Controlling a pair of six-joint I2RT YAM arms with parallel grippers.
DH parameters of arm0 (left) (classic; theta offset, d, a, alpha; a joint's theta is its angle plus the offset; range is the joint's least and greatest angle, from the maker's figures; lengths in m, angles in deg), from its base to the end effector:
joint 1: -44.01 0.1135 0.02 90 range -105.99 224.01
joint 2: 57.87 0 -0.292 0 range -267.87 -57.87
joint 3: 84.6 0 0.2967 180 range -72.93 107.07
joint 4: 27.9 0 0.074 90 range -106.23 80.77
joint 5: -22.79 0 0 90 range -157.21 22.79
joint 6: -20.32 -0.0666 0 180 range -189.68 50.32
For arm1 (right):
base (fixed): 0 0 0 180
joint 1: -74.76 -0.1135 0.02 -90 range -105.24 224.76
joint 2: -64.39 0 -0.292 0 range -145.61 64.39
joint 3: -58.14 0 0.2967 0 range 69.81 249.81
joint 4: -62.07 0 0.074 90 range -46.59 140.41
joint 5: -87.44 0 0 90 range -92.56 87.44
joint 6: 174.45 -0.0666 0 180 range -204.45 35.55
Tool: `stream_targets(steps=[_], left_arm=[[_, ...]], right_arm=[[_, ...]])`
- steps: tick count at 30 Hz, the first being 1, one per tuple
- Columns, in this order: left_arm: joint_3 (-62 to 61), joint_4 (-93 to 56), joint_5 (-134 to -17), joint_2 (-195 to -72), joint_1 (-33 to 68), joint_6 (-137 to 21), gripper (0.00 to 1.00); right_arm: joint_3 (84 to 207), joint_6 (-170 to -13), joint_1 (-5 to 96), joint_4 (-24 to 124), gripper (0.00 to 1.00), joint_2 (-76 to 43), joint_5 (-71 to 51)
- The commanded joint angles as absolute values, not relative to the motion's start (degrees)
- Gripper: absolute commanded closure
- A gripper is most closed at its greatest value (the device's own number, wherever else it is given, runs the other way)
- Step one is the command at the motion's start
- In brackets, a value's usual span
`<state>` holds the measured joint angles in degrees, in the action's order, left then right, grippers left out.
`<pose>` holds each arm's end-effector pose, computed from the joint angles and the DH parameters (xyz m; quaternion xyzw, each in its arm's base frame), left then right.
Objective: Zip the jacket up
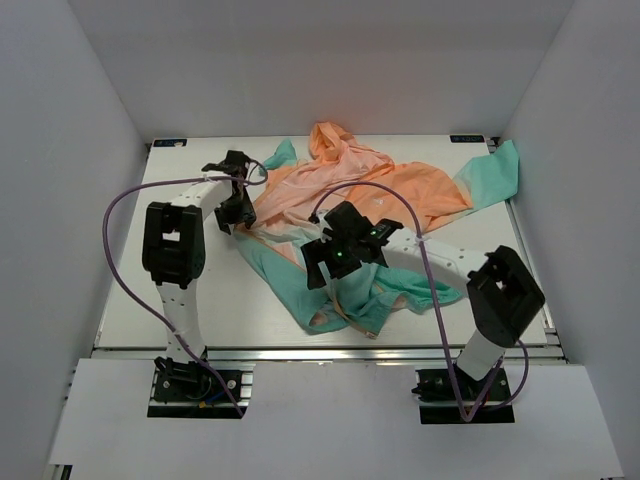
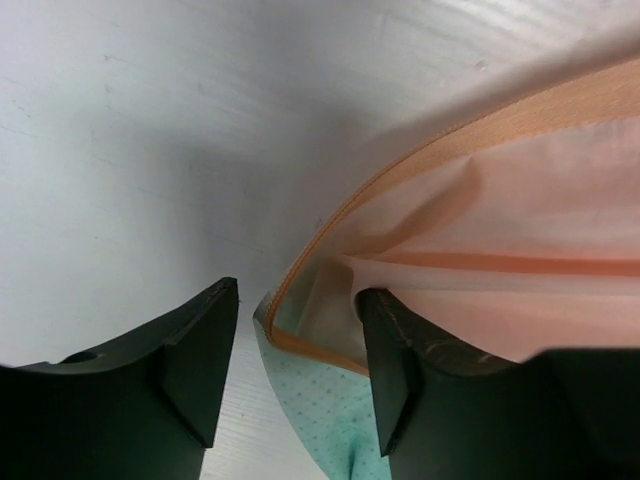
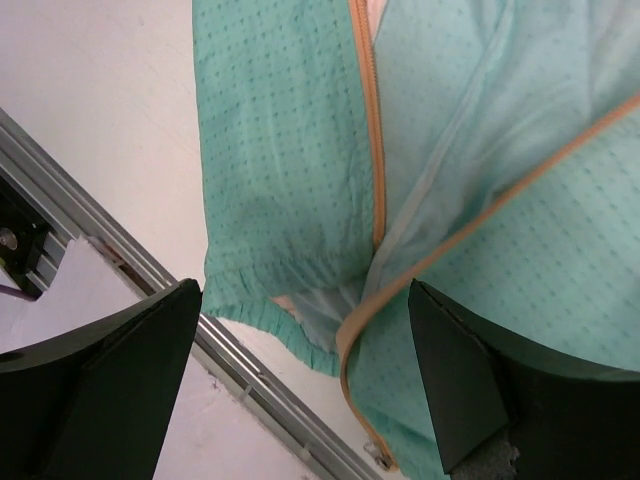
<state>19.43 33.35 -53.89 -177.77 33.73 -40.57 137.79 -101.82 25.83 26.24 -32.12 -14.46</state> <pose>0.4769 -0.0709 0.1502 -0.1743 0.9716 0.0710 0.1437 0.2665 0.3267 0.2069 -0.2882 0.8978 0.2562 0.2127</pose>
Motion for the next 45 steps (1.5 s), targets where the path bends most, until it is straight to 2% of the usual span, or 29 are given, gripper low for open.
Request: stream_targets(steps=[1,2,3,8,13,19,22,27,28,31,37,39,40,41,42,43,45], left_arm=[[17.34,33.35,-54.81,-173.81,33.73,-40.58,0.36],[15.59,31.95,-56.56,-172.58,33.73,-41.02,0.34],[14.88,31.15,-57.36,-171.26,33.73,-41.46,0.26],[12.94,28.77,-58.07,-162.22,34.16,-42.43,0.03],[12.32,26.23,-57.46,-160.17,36.62,-42.95,0.02],[16.01,26.75,-59.39,-166.06,37.86,-45.06,0.02],[13.92,25.26,-60.27,-166.24,37.77,-46.73,0.05],[9.87,22.44,-62.03,-165.45,37.77,-47.88,0.19],[9.69,22.88,-61.51,-166.23,37.77,-47.62,0.25],[10.12,24.55,-59.39,-168.25,37.77,-46.39,0.36],[10.3,23.85,-60.71,-171.34,37.86,-45.51,0.42],[10.48,23.32,-61.5,-172.13,37.77,-45.42,0.48],[10.74,23.5,-61.68,-172.39,37.77,-45.24,0.54],[11.35,24.37,-61.59,-172.65,37.77,-44.98,0.77],[12.14,25.16,-61.07,-172.83,37.77,-44.54,0.89],[13.28,25.86,-59.67,-172.48,37.77,-44.02,0.97],[14.51,26.48,-58.52,-170.39,37.77,-43.84,1.0]], right_arm=[[136.08,-100.89,25.54,25.97,0.11,-27.19,-11.53],[135.73,-100.71,25.63,25.89,0.11,-26.75,-11.26],[135.47,-100.8,25.63,25.97,0.11,-26.05,-10.65],[136.07,-100.01,26.24,25.18,0.11,-25.87,-9.15],[137.75,-100.53,27.03,24.74,0.11,-25.34,-8.45],[138.8,-99.92,27.91,23.52,0.11,-25.52,-8.01],[138.8,-99.92,28.52,23.16,0.1,-25.78,-7.74],[137.92,-100.36,29.32,22.9,0.11,-26.22,-7.48],[137.58,-100.53,29.41,22.9,0.11,-26.13,-7.48],[136.43,-100.71,29.41,22.98,0.11,-25.26,-7.57],[134.76,-101.59,29.49,22.9,0.11,-23.76,-6.6],[134.23,-101.59,29.49,22.55,0.11,-23.5,-6.34],[134.23,-101.68,29.58,22.55,0.11,-23.41,-6.25],[133.97,-101.68,29.58,22.37,0.11,-23.32,-6.25],[133.88,-101.76,29.58,22.37,0.11,-23.15,-6.16],[133.79,-101.76,29.67,22.11,0.11,-23.06,-6.08],[133.27,-101.94,29.76,21.76,0.11,-22.71,-4.94]])
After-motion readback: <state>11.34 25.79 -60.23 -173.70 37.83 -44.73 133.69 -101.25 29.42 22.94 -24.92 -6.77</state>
